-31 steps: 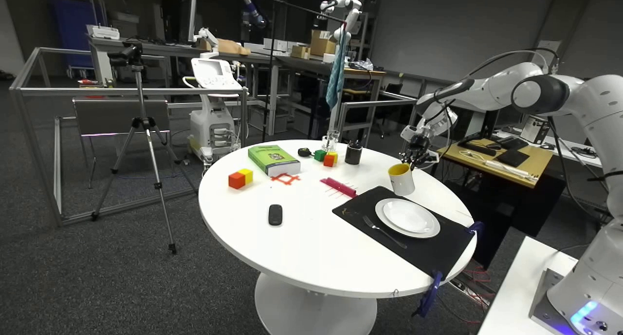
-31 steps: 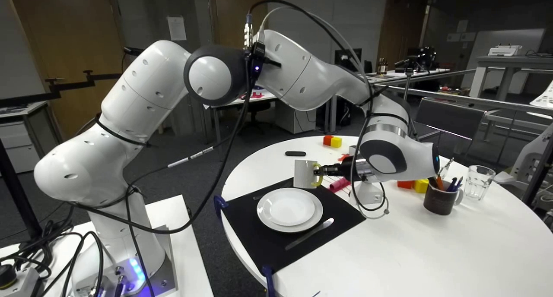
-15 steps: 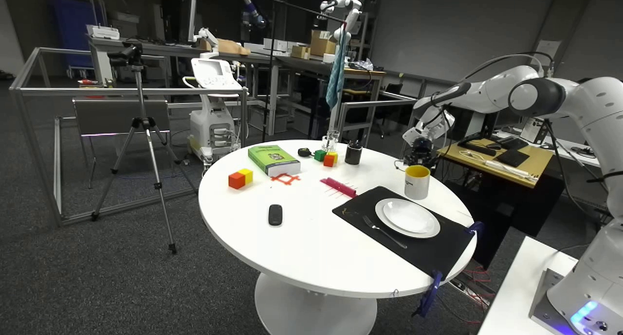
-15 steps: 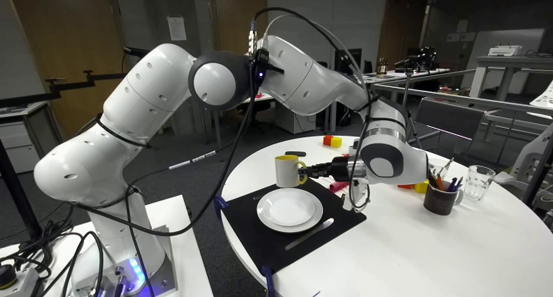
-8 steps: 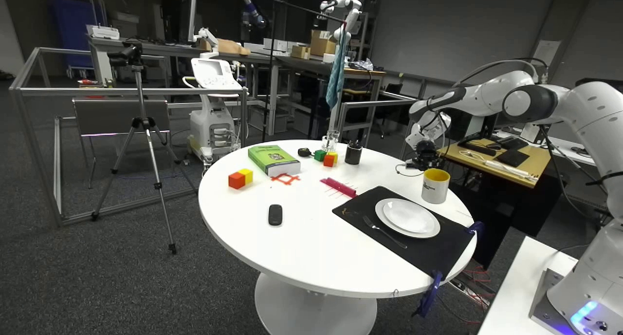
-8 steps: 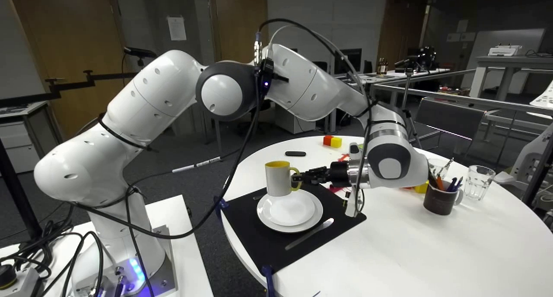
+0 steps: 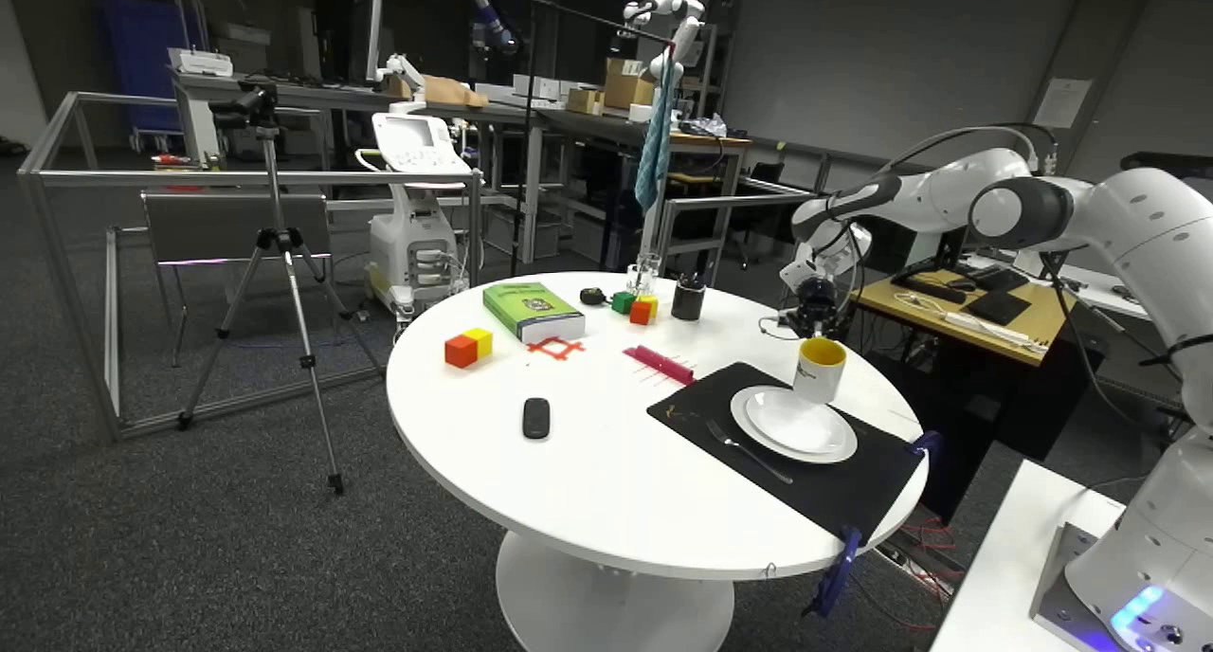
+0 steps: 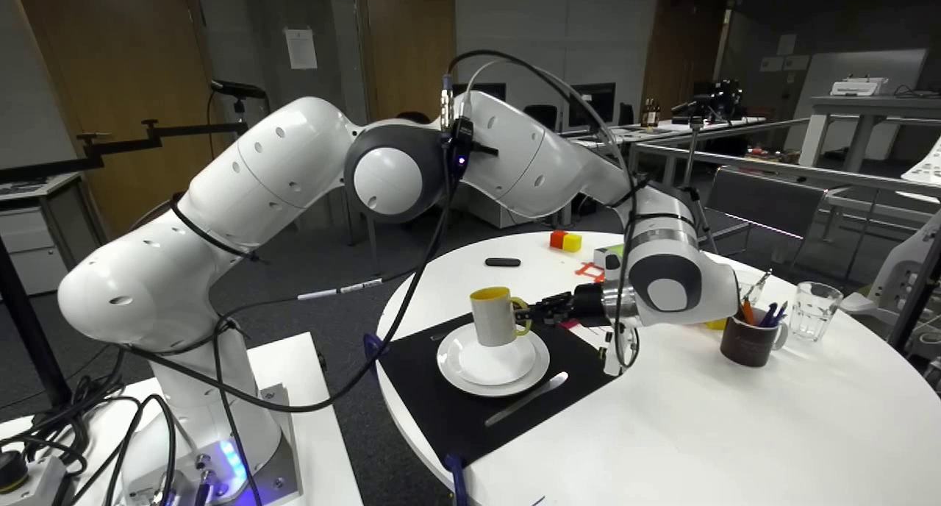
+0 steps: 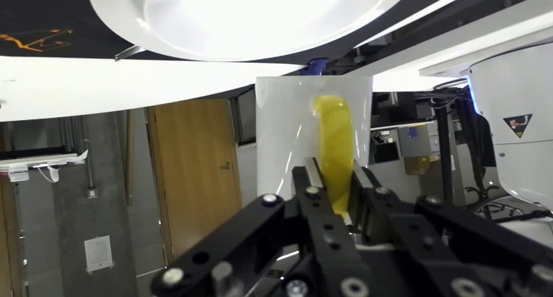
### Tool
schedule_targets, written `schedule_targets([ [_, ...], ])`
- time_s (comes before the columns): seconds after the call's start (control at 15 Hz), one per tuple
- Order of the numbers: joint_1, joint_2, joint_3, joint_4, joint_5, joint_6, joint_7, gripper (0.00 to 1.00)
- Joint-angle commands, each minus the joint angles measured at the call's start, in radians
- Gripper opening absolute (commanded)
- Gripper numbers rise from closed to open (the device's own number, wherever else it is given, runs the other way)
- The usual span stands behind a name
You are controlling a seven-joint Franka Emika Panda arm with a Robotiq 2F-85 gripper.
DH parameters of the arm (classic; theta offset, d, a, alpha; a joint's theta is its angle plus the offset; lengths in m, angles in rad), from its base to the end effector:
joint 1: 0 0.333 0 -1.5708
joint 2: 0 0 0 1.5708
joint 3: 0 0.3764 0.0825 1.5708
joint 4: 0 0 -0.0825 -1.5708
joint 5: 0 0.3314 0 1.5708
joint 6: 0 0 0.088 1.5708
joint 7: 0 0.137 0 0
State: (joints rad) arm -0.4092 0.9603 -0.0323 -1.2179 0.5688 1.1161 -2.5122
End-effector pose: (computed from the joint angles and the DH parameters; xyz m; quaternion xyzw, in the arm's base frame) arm 0.5926 -0.1772 0.2350 -0.4432 -0.7039 -0.2185 0.5103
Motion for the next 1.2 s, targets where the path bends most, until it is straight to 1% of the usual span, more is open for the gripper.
schedule_targets([
  [0.0, -0.025, 0.005, 0.031, 0.028, 0.025, 0.008, 0.022, 0.05],
  [0.07, -0.013, 0.004, 0.022, 0.005, -0.008, 0.026, 0.007, 0.05],
  [0.13, -0.012, 0.005, 0.023, 0.005, -0.012, 0.029, 0.007, 0.19],
  [0.33, -0.012, 0.014, 0.024, 0.005, -0.016, 0.031, 0.007, 0.19],
  [0.4, -0.013, 0.017, 0.024, 0.005, -0.016, 0.032, 0.007, 0.05],
  [0.73, -0.022, 0.042, 0.040, 0.004, -0.007, 0.082, -0.038, 0.05],
  [1.13, -0.025, 0.050, 0.059, -0.001, -0.005, 0.094, -0.103, 0.05],
])
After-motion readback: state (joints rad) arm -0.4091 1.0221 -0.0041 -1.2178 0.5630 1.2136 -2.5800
